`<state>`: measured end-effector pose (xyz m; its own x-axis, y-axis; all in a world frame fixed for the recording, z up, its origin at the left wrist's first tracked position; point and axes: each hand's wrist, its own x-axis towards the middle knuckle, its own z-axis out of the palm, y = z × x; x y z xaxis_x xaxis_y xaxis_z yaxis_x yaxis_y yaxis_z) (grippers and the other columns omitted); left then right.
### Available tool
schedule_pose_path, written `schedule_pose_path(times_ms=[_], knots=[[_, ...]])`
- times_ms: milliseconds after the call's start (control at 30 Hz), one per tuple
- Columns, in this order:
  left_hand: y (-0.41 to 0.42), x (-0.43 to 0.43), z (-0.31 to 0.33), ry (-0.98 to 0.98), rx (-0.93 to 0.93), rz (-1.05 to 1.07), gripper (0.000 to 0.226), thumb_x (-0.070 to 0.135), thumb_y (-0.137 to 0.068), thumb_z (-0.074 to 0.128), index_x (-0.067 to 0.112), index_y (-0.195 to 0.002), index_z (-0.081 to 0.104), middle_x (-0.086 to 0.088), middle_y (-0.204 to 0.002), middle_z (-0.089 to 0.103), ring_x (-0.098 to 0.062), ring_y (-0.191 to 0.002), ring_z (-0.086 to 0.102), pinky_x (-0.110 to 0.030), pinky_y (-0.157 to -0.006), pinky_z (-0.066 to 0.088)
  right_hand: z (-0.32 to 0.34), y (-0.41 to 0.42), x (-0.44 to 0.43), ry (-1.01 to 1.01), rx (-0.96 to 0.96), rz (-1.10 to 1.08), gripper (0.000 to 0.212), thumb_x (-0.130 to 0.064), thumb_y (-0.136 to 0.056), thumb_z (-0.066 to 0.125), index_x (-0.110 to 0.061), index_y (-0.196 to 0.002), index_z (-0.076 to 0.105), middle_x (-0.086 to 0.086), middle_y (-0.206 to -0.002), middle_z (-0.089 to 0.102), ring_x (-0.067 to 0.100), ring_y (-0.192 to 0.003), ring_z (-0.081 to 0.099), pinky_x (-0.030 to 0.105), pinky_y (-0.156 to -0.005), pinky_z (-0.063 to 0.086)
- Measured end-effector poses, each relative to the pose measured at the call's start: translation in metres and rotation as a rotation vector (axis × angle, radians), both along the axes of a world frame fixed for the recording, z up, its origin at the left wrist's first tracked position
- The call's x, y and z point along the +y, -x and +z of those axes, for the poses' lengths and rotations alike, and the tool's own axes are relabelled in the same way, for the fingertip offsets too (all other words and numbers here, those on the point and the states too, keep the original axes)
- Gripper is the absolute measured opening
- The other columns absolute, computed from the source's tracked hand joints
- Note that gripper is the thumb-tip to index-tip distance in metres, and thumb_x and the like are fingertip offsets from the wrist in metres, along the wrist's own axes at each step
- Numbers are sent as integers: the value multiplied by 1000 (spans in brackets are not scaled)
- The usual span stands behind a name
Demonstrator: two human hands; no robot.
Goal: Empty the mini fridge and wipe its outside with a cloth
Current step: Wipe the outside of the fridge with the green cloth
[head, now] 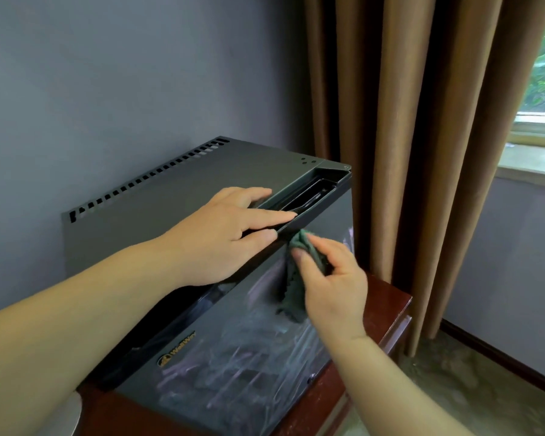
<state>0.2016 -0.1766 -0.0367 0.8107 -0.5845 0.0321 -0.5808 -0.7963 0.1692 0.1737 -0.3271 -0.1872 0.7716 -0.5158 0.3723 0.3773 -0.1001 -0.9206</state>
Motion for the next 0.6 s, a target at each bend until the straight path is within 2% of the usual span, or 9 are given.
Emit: schedule_pose_path(times_ms=[67, 133, 267, 333, 500, 600], knots=[[8, 17, 2, -25, 28, 4, 40, 46, -102, 40, 65, -138, 41, 27, -159, 21, 6, -147, 6, -24, -116, 12, 7, -6, -8, -69, 24, -20, 24, -17, -88, 75, -26, -111, 75, -21, -105, 70, -4, -105, 63, 22, -97, 51], [15, 32, 1, -39, 47, 13, 40, 53, -100, 35, 69, -137, 37, 31, -159, 18, 9, -146, 5, -24, -116, 13, 10, -3, -2, -97, 16, -36, 23, -18, -90, 74, -29, -111, 74, -21, -104, 69, -5, -105, 62, 20, -97, 51], [24, 45, -4, -35, 20, -1, 45, 65, -90, 21, 73, -133, 31, 31, -159, 16, 11, -146, 4, -24, -120, 11, -3, 25, 37, 61, -34, -27, 32, -17, -84, 80, -35, -109, 70, -21, -106, 66, -5, -104, 61, 7, -91, 44], [25, 44, -6, -33, 1, -4, 44, 63, -92, 19, 73, -133, 30, 31, -159, 16, 10, -146, 4, -23, -119, 11, -7, 28, 40, 104, -47, -27, 35, -15, -83, 80, -36, -108, 70, -23, -106, 65, -6, -104, 61, 5, -91, 42], [24, 46, -10, -25, -22, -5, 40, 51, -102, 29, 68, -138, 32, 27, -160, 19, 6, -147, 5, -22, -115, 13, 4, 11, 22, -99, 45, -86, 23, -21, -90, 74, -31, -111, 74, -22, -104, 69, -7, -102, 62, 17, -94, 50], [24, 46, -11, -17, -42, -13, 39, 51, -104, 26, 67, -139, 33, 26, -160, 20, 4, -148, 7, -22, -114, 15, -1, 32, 50, 8, 5, -46, 29, -20, -87, 76, -36, -111, 71, -19, -107, 65, -3, -105, 60, 9, -92, 45]])
